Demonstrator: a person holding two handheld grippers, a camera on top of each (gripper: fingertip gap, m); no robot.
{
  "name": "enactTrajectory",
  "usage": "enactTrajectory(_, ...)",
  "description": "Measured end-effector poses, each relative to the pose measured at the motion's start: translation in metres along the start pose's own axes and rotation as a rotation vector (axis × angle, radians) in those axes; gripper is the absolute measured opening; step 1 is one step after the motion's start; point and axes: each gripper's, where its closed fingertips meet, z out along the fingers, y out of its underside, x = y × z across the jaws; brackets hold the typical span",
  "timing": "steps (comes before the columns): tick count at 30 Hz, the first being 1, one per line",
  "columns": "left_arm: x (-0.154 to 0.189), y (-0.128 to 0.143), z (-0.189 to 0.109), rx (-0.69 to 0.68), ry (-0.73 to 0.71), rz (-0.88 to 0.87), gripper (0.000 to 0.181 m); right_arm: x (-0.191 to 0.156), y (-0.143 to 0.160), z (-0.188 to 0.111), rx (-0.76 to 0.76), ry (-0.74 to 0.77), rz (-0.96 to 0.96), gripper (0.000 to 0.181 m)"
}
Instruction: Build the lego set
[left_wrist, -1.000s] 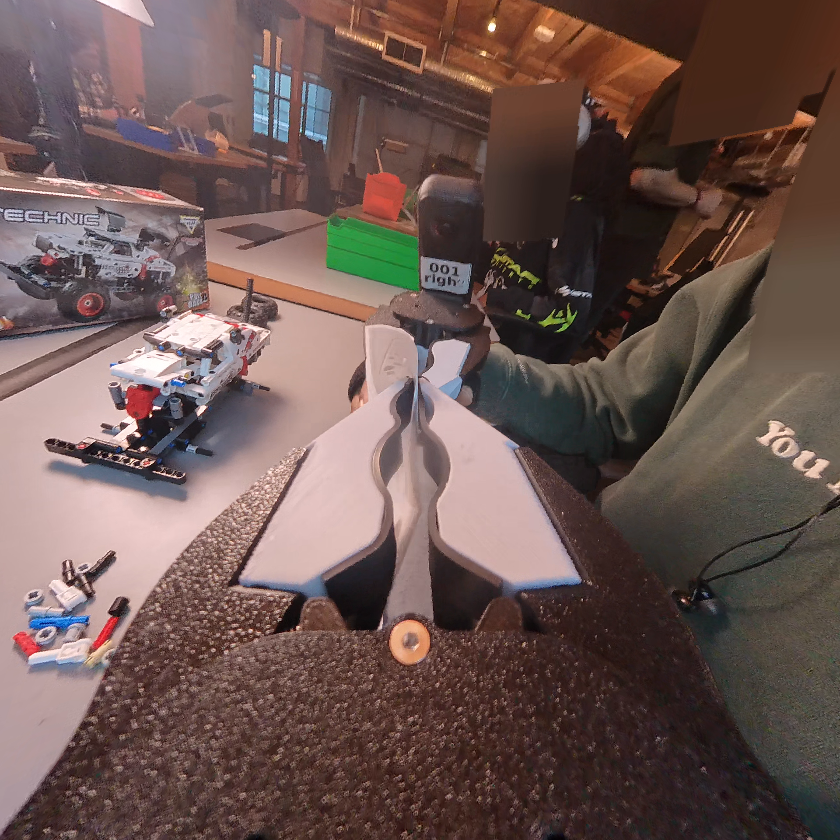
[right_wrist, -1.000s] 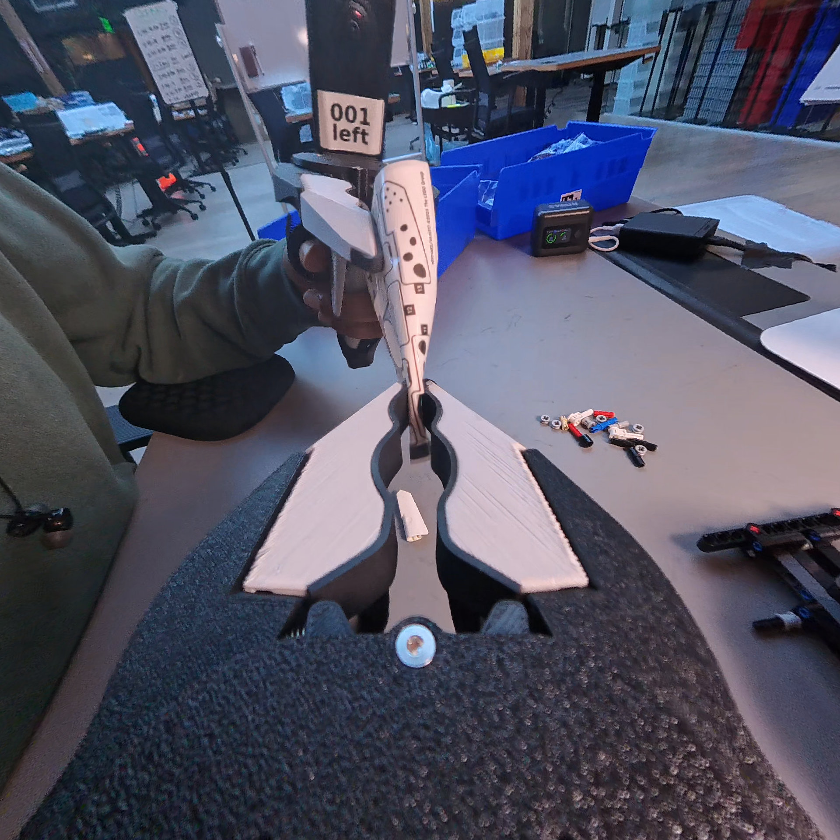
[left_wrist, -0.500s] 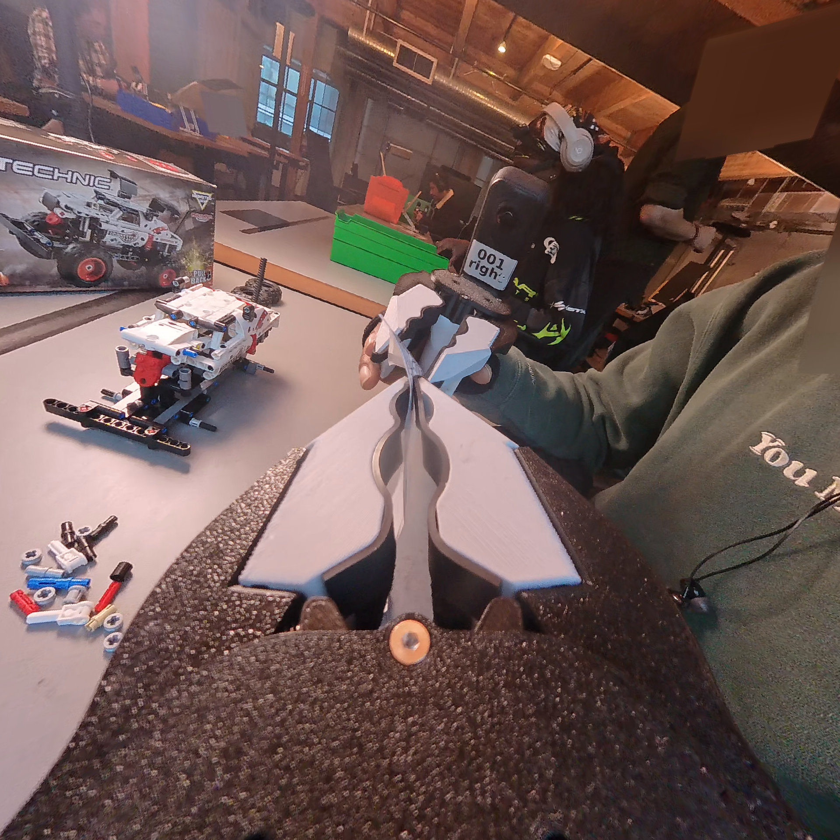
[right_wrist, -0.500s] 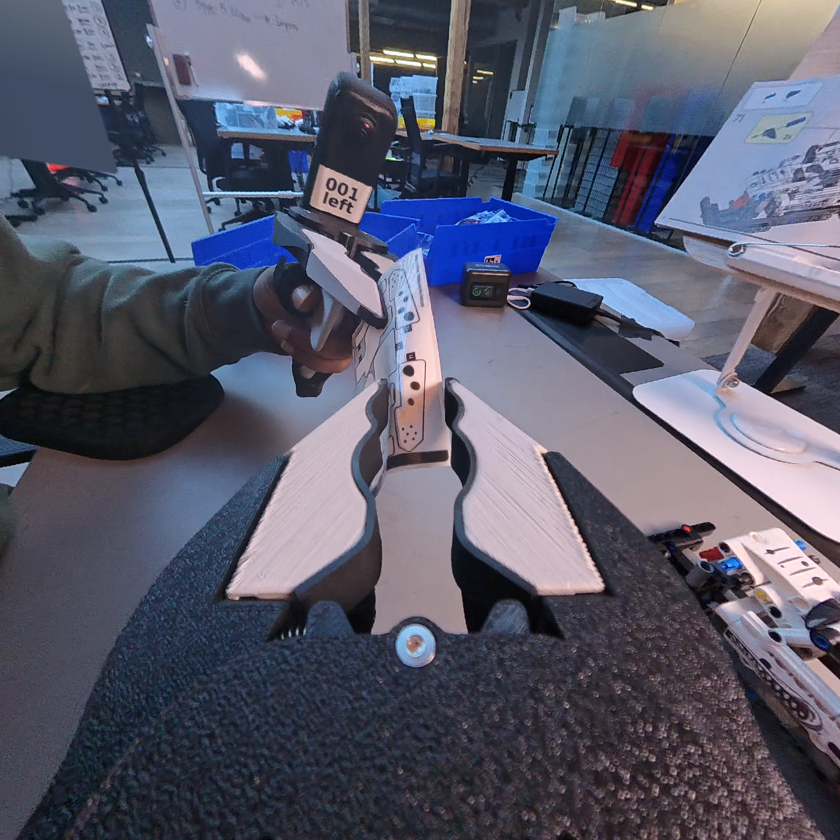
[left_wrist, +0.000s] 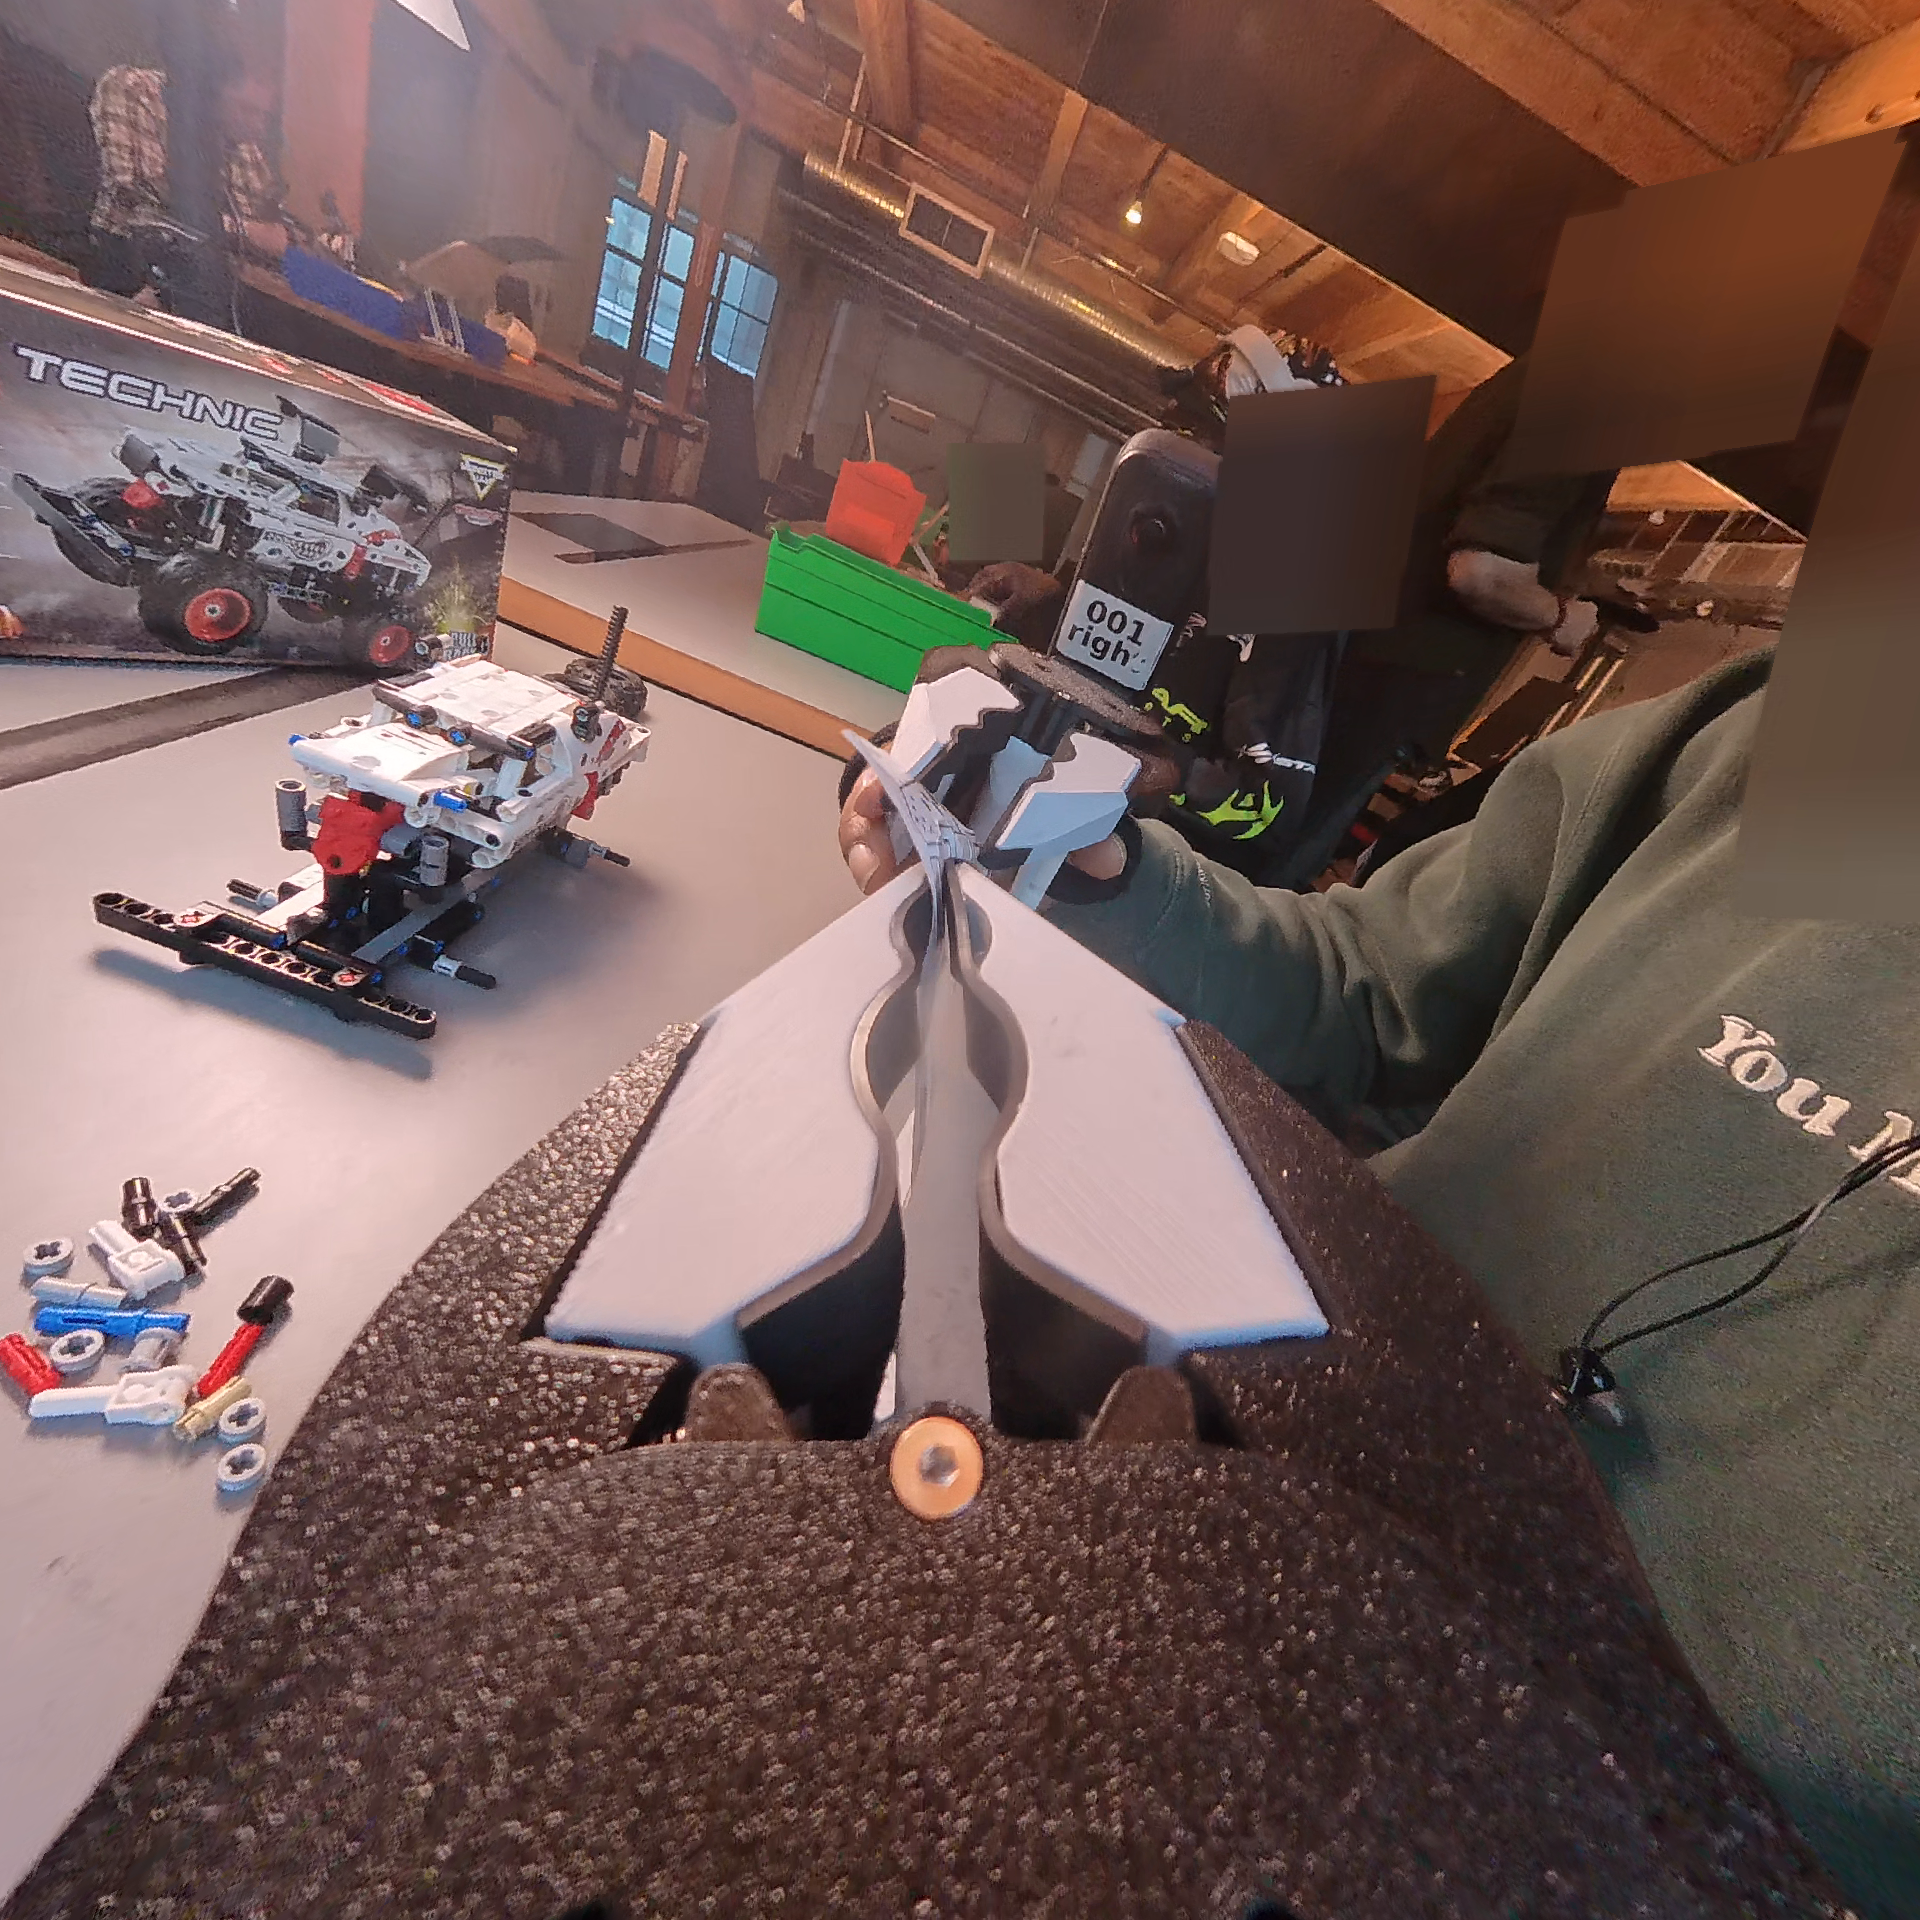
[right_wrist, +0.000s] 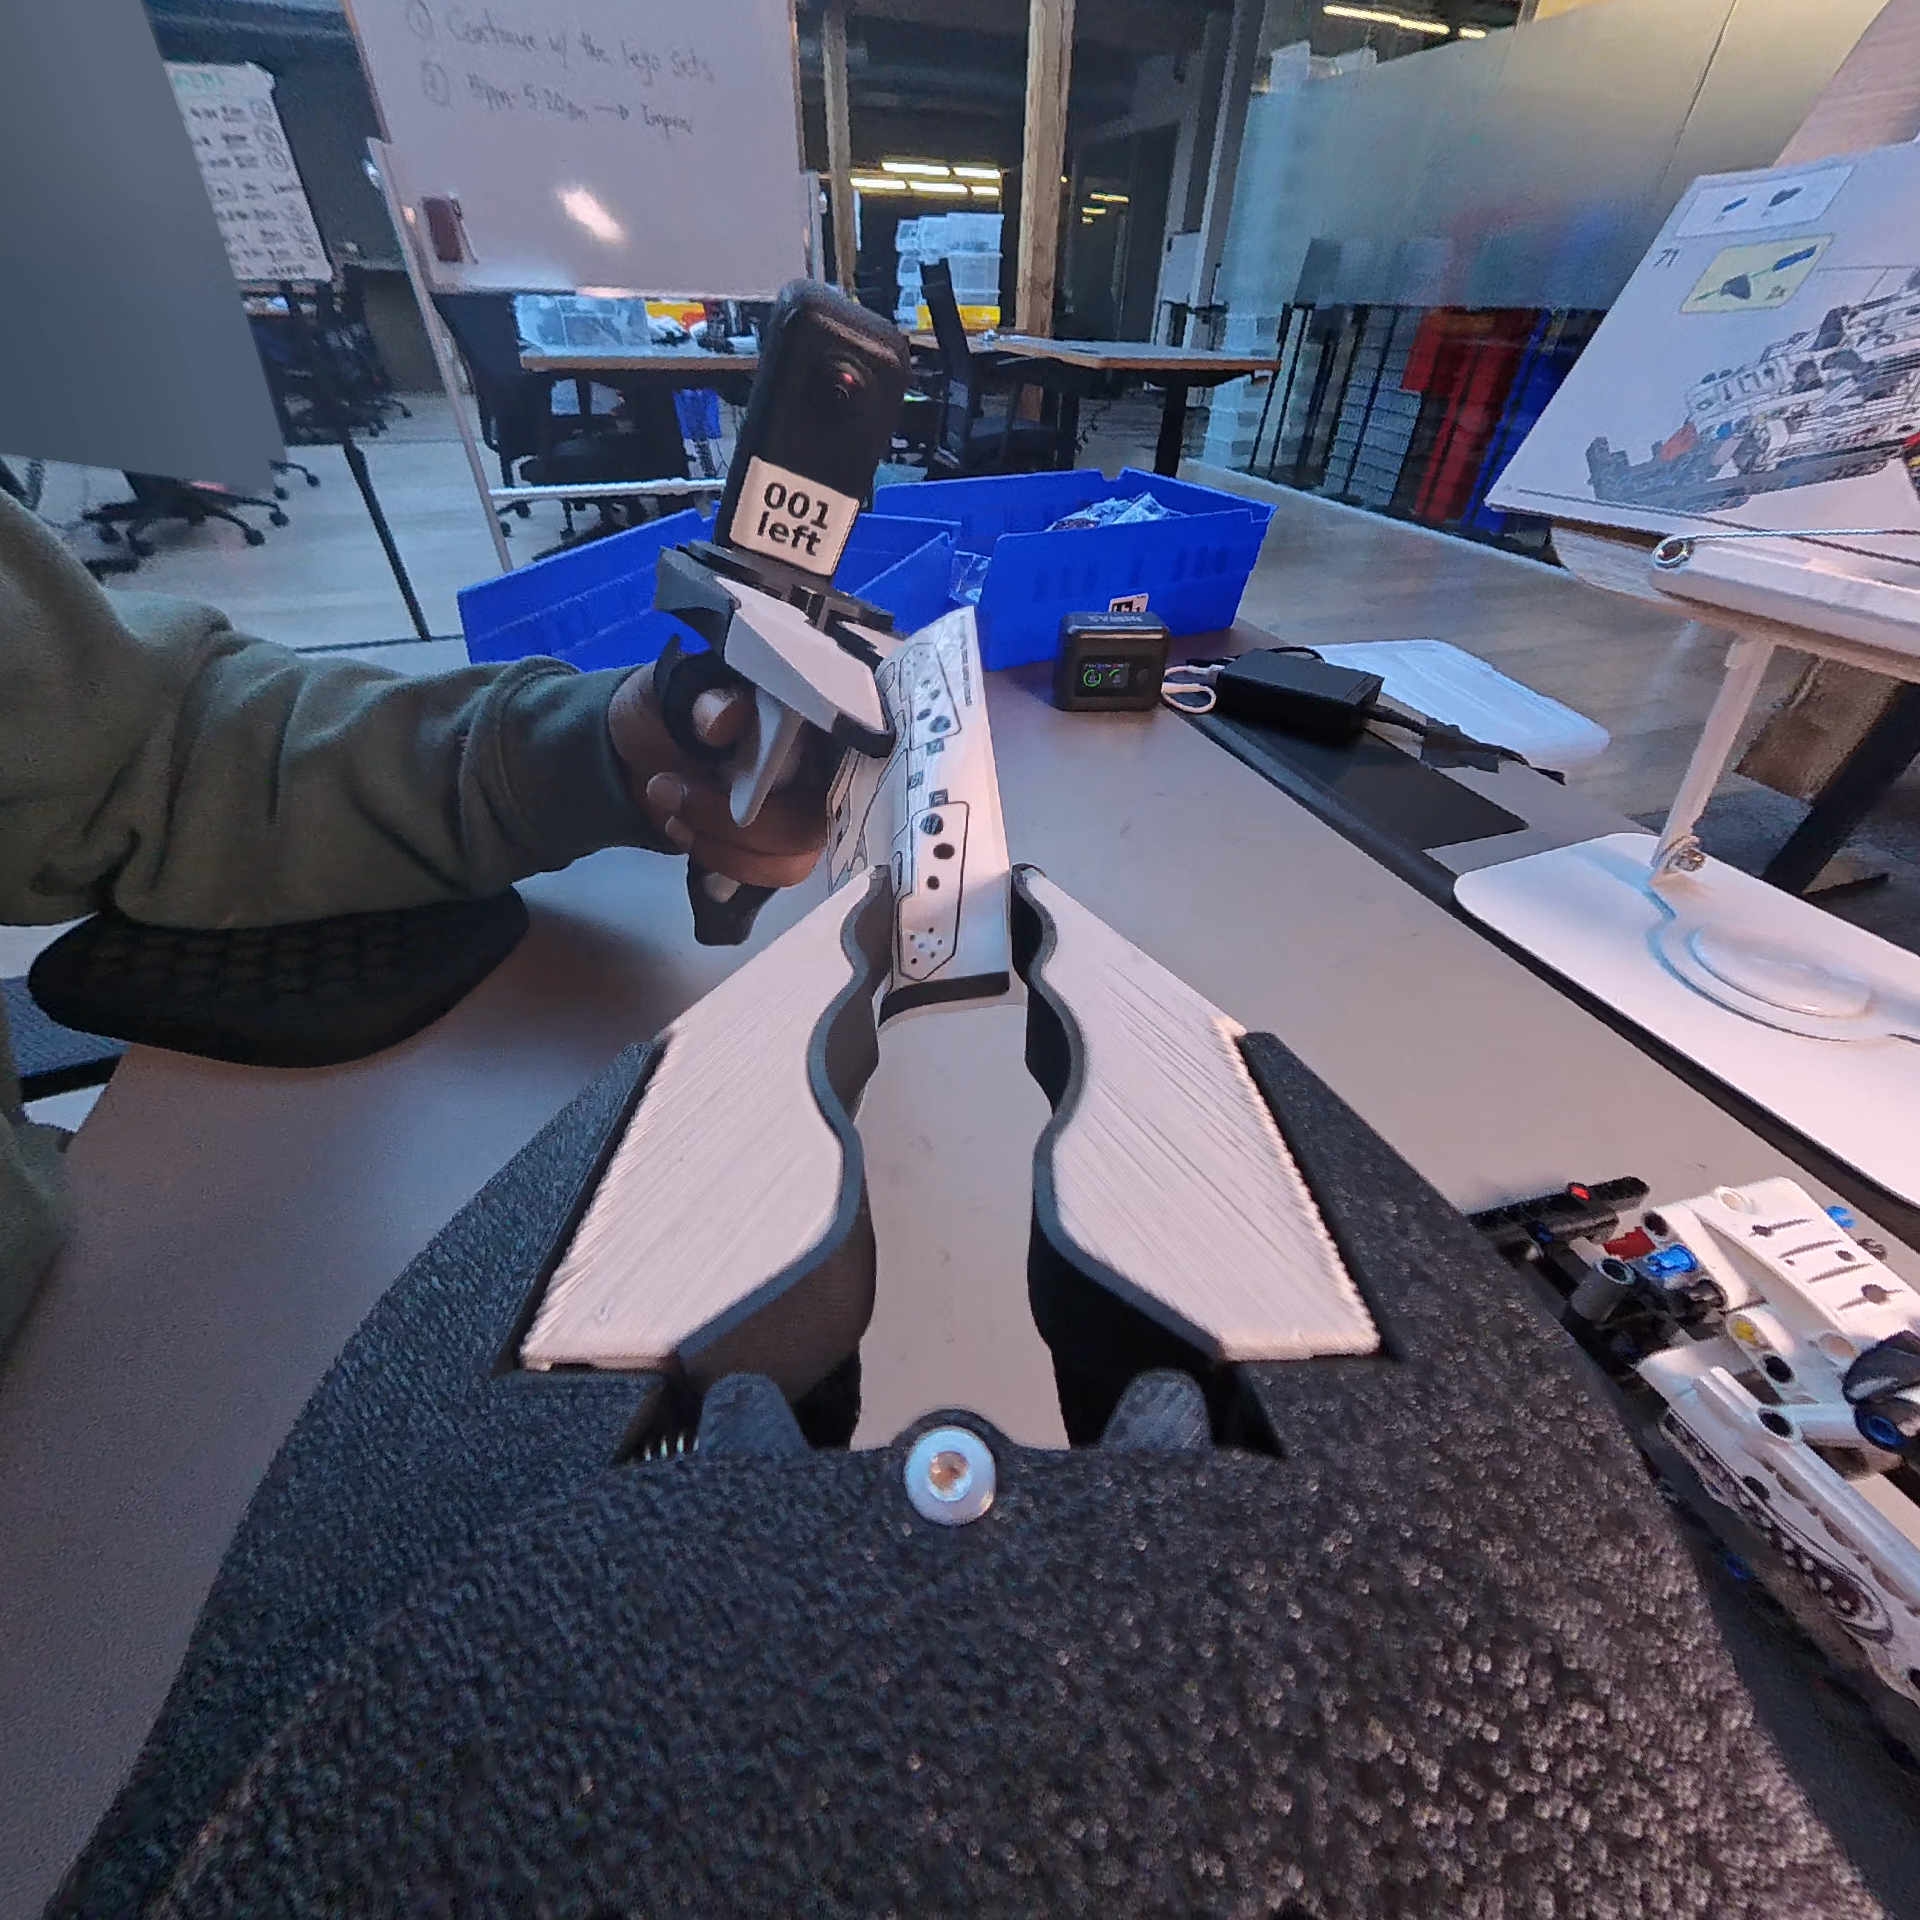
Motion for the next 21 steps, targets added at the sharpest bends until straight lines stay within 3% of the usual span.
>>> enactTrajectory(7, 0.003, -0.013, -0.005, 0.095, 0.030, 0.008, 0.000, 0.006, -0.003, -0.003, 0.069, -0.050, 0.152, 0.034)
enactTrajectory(14, -0.006, -0.010, -0.007, 0.104, 0.004, -0.002, 0.000, 0.012, -0.004, -0.005, 0.102, -0.022, 0.167, 0.012)
enactTrajectory(21, -0.010, -0.008, -0.005, 0.093, -0.028, -0.003, 0.000, 0.014, -0.009, -0.009, 0.145, -0.049, 0.237, 0.002)
